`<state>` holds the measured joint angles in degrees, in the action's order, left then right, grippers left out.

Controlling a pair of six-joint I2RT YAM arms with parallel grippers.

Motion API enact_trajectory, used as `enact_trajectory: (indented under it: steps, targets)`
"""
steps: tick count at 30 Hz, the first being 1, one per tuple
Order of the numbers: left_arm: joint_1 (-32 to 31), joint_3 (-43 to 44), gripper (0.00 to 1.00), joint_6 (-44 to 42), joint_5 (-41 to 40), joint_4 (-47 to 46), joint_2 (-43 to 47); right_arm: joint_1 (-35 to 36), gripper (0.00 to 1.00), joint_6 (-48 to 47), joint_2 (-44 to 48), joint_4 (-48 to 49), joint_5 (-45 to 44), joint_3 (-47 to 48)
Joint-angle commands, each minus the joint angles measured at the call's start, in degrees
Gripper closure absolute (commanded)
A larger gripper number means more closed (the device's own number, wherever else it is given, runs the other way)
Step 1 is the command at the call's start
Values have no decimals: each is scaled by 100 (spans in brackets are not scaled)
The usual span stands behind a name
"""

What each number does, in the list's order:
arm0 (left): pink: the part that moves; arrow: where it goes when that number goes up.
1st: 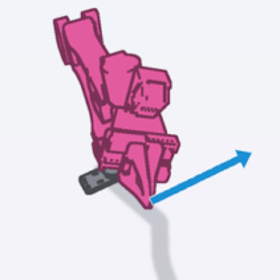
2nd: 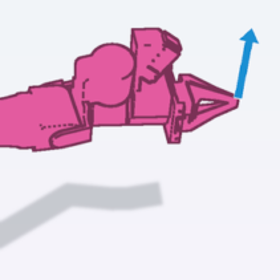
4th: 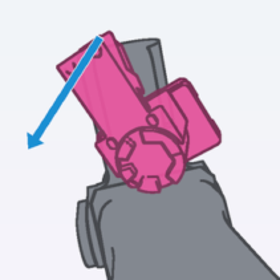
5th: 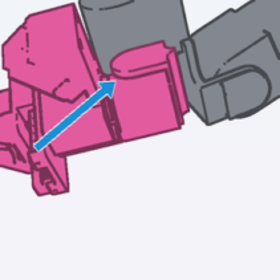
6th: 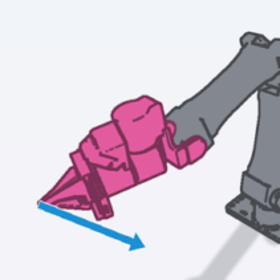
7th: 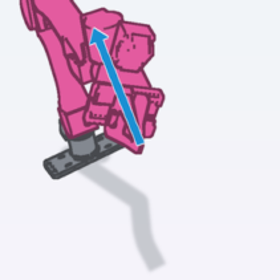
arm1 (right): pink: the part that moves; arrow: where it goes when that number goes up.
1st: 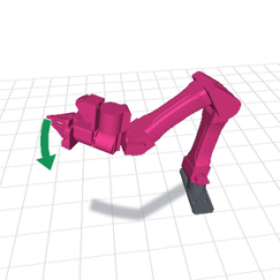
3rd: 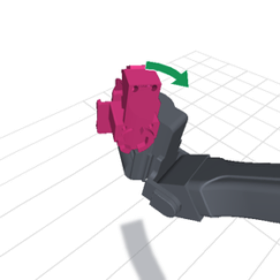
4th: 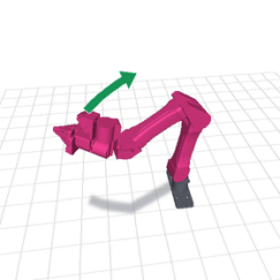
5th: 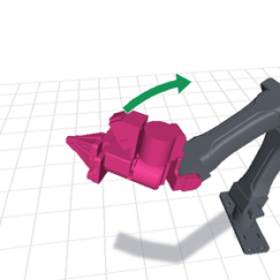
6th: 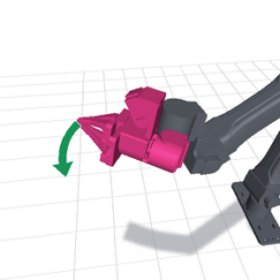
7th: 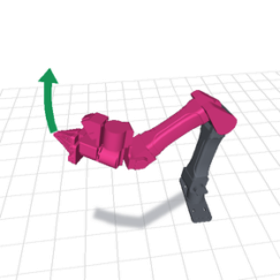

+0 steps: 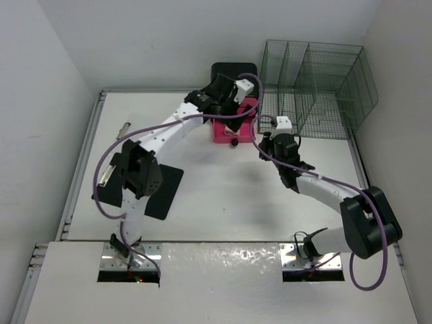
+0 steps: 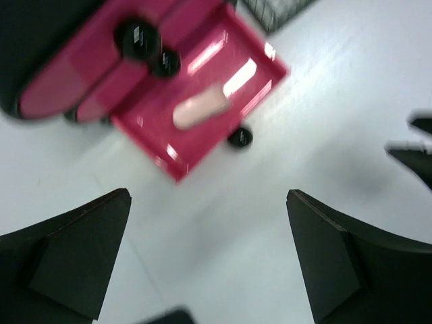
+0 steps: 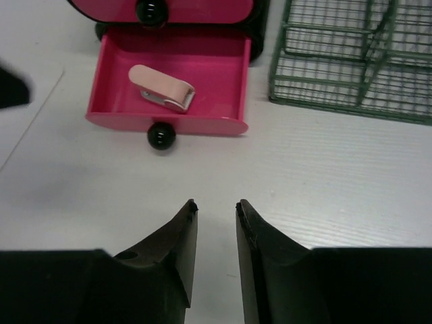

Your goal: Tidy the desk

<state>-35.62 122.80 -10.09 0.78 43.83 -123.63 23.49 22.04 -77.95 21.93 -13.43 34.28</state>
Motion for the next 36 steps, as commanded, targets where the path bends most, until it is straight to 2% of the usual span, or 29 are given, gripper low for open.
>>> enact_trajectory:
  steps: [1,3,4,6,10,12,16,19,26,32,36]
  targets:
    - [151,-772,0,-239,-271,372,1041,24,71,-7,-325,364,560,438]
    - [650,-1684,0,-161,-61,-40,1744,16,59,221,-588,303,780,702]
    - [1131,-1881,0,-125,140,-198,2086,24,54,326,-877,216,807,798]
    - [1625,-2258,0,-73,545,-226,2334,77,51,616,-1159,171,833,1071]
    - [2741,-3085,1,-81,748,-698,3071,454,47,539,-1984,57,553,1537]
    - [3015,-3507,0,-99,574,-876,3240,621,43,397,-2267,-83,447,1801]
    - [3717,-3649,0,-125,204,-920,3284,763,42,660,-2891,-347,114,2222]
    - [4105,-3790,0,-99,633,-1026,3293,772,43,670,-3322,-628,-176,2739]
    - [4300,-3799,0,-72,784,-1035,3100,780,52,661,-3990,-822,-546,3374]
    - [4309,-3913,0,-160,749,-1114,3144,754,63,512,-4281,-620,-933,3646]
    - [4317,-3992,0,-230,652,-1167,3144,719,66,415,-4325,-305,-995,3770]
